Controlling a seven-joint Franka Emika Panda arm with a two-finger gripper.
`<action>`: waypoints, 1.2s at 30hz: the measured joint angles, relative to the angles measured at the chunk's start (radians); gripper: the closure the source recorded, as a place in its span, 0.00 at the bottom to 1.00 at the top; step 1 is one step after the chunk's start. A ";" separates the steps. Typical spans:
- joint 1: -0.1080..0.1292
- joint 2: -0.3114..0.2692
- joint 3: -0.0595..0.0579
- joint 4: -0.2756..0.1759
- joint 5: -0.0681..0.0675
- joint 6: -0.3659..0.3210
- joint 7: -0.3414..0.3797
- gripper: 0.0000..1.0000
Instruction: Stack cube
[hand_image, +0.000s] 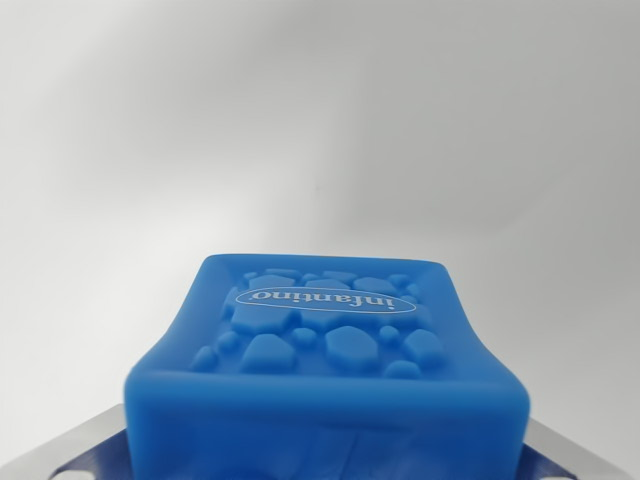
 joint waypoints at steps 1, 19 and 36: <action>0.001 -0.008 -0.001 -0.001 -0.001 -0.007 0.001 1.00; 0.013 -0.083 -0.008 -0.037 -0.024 -0.053 -0.025 1.00; 0.026 -0.134 -0.001 -0.101 -0.038 -0.039 -0.110 1.00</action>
